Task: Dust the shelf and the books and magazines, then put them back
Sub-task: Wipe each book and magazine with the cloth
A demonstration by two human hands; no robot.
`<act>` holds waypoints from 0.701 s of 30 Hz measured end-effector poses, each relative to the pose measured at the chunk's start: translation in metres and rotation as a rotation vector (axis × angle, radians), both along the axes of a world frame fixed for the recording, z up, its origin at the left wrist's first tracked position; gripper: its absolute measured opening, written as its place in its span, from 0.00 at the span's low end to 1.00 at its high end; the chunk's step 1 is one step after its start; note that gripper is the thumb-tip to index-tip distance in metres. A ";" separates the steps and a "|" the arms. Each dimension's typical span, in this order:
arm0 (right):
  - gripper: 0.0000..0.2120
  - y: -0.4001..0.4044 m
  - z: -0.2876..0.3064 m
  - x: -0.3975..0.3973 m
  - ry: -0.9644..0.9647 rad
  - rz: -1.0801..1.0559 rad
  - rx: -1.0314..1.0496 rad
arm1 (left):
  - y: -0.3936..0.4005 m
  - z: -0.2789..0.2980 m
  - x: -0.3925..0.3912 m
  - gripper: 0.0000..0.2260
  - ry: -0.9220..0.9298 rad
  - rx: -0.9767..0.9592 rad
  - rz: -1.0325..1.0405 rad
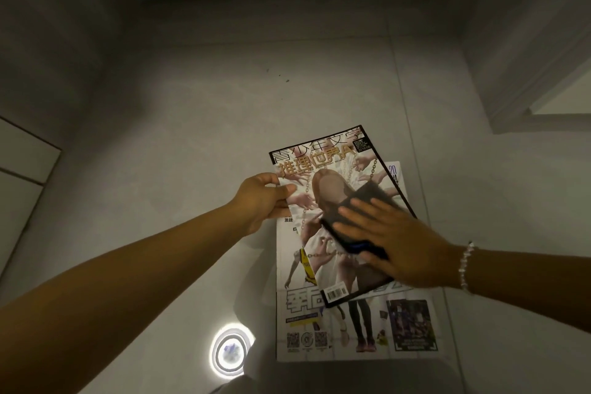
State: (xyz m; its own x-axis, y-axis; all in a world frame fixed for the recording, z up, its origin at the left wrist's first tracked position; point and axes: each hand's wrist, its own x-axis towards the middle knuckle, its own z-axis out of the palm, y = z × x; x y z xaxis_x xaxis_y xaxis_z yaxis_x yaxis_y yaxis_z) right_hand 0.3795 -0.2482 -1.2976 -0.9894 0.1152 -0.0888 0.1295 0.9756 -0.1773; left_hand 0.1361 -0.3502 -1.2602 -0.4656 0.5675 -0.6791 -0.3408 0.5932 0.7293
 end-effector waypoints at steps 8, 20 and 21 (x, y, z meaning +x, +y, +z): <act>0.24 -0.012 0.002 -0.012 0.063 -0.331 -0.052 | -0.001 -0.009 0.011 0.07 -0.021 0.028 0.171; 0.26 0.011 -0.005 0.010 0.052 -0.286 -0.094 | 0.000 -0.008 0.008 0.07 -0.027 0.034 0.151; 0.27 0.018 -0.005 0.012 0.041 -0.337 -0.107 | 0.000 -0.007 0.008 0.07 -0.028 0.031 0.149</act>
State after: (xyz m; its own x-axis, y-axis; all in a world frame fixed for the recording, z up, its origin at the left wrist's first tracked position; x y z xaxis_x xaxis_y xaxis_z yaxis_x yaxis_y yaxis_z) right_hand 0.3911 -0.2303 -1.3028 -0.9002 0.4282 -0.0791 0.4318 0.8547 -0.2881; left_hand 0.1441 -0.3501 -1.2674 -0.5273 0.5142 -0.6765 -0.4443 0.5118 0.7353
